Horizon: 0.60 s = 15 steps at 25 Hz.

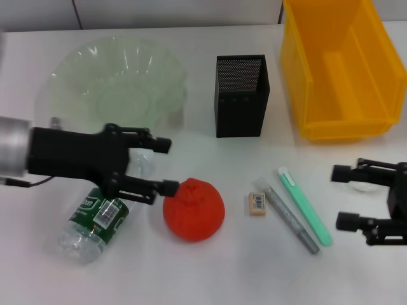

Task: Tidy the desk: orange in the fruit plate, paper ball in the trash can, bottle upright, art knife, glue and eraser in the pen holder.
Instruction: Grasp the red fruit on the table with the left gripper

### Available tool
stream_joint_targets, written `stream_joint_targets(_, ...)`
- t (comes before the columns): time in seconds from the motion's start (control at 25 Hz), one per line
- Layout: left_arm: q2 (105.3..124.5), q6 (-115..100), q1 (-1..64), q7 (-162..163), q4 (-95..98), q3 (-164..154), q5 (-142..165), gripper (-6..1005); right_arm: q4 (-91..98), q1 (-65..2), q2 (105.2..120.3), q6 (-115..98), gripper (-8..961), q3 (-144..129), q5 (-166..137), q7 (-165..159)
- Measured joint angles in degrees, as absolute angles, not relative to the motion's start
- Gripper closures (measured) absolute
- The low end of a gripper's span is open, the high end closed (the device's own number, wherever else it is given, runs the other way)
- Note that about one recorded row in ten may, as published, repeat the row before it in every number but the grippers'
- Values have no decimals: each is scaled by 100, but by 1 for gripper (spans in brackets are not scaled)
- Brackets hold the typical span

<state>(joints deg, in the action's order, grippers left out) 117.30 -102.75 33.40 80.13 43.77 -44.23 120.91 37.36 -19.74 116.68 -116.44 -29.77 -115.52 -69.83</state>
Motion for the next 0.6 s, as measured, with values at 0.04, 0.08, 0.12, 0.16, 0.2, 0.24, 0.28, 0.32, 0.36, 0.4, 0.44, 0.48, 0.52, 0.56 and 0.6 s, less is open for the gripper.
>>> stream_joint_targets(0.04, 11768, -10202, 3406, 8047, 4418, -4423, 12238, 183, 3736, -1974, 11668, -11644, 170, -2977, -11551, -6983)
stream_joint_targets(0.08, 11802, -10093, 3480, 8093, 4444, -4443, 12406, 183, 3716, -1904, 11677, -11608, 171, -2859, -11552, -6979)
stream_joint_targets(0.12, 11802, -10093, 3480, 8093, 4444, -4443, 12406, 183, 3701, -1854, 11681, -11577, 171, -2780, -11552, -6979)
stream_joint_targets(0.16, 11802, -10093, 3480, 8093, 4444, -4443, 12406, 184, 3686, -1815, 11685, -11548, 172, -2743, -11551, -6975)
stream_joint_targets(0.2, 11868, -9722, 3697, 8256, 4435, -4732, 12748, 184, 3669, -1776, 11688, -11513, 172, -2719, -11552, -6969)
stream_joint_targets(0.24, 11870, -9609, 3728, 8311, 4409, -4893, 12749, 182, 3638, -1742, 11688, -11468, 172, -2708, -11553, -6946)
stream_joint_targets(0.28, 11875, -9426, 3766, 8393, 4384, -5195, 12742, 181, 3553, -1704, 11687, -11387, 173, -2704, -11575, -6895)
stream_joint_targets(0.32, 11875, -9426, 3766, 8393, 4384, -5195, 12742, 179, 3553, -1704, 11687, -11387, 173, -2704, -11575, -6895)
stream_joint_targets(0.36, 11895, -9095, 3783, 8515, 4379, -5632, 12689, 178, 3508, -1691, 11685, -11357, 173, -2702, -11590, -6871)
stream_joint_targets(0.4, 11898, -9025, 3785, 8538, 4376, -5722, 12681, 180, 3451, -1679, 11682, -11319, 174, -2700, -11604, -6841)
stream_joint_targets(0.44, 11908, -8910, 3785, 8576, 4362, -5901, 12674, 182, 3451, -1679, 11682, -11319, 174, -2700, -11604, -6841)
stream_joint_targets(0.48, 11911, -8813, 3786, 8597, 4346, -6076, 12665, 185, 3435, -1668, 11681, -11306, 174, -2698, -11610, -6837)
stream_joint_targets(0.52, 11911, -8813, 3786, 8597, 4346, -6076, 12665, 187, 3435, -1668, 11681, -11306, 175, -2698, -11610, -6837)
stream_joint_targets(0.56, 11914, -8719, 3787, 8607, 4322, -6308, 12652, 189, 3433, -1664, 11681, -11305, 175, -2697, -11613, -6836)
stream_joint_targets(0.6, 11914, -8690, 3788, 8607, 4318, -6428, 12639, 196, 3432, -1658, 11681, -11303, 176, -2696, -11617, -6835)
